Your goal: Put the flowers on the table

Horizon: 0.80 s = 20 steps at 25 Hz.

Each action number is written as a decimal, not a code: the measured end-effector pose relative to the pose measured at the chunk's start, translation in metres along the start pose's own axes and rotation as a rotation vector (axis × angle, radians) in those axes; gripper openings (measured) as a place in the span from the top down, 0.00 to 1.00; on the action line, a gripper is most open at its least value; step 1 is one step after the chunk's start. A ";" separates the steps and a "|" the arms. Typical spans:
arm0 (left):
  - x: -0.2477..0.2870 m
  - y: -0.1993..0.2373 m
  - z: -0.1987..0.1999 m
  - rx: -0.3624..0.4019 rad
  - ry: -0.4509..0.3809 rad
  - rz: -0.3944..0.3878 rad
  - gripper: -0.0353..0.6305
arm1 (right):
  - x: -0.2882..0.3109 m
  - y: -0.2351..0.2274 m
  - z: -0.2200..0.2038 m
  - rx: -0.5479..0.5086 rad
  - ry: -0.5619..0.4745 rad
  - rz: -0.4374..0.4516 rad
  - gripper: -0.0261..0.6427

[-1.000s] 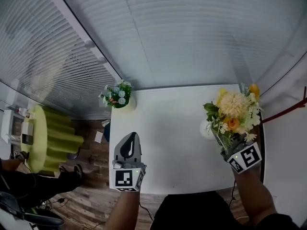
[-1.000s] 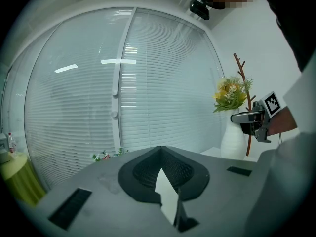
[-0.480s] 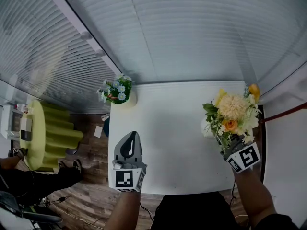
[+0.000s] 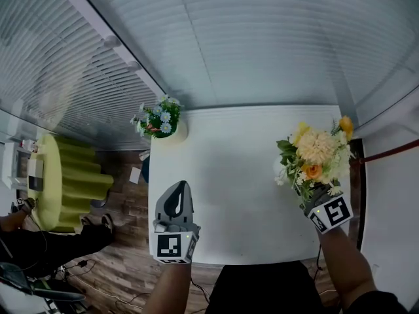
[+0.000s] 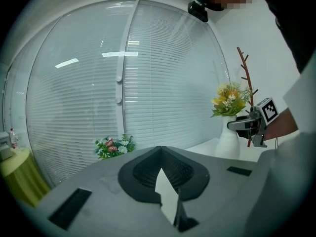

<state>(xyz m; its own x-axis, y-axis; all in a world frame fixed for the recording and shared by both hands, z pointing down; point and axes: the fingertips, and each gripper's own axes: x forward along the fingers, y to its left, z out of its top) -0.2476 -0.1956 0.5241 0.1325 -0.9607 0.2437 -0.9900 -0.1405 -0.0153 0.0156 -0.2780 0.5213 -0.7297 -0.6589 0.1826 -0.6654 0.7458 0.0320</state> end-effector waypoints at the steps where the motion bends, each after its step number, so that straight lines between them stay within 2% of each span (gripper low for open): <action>1: 0.000 0.000 -0.002 0.001 0.004 -0.002 0.94 | 0.001 0.001 -0.003 0.001 0.002 -0.001 0.58; 12: -0.002 -0.003 -0.004 -0.001 0.016 0.001 0.94 | 0.005 0.006 -0.018 -0.008 0.032 0.014 0.58; 20: 0.000 -0.004 -0.006 0.027 0.024 -0.010 0.94 | 0.007 0.008 -0.026 -0.001 0.041 0.019 0.58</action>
<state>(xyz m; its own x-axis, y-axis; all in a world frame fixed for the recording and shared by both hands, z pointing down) -0.2441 -0.1940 0.5300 0.1408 -0.9532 0.2675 -0.9869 -0.1567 -0.0390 0.0089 -0.2743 0.5488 -0.7350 -0.6402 0.2236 -0.6514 0.7582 0.0294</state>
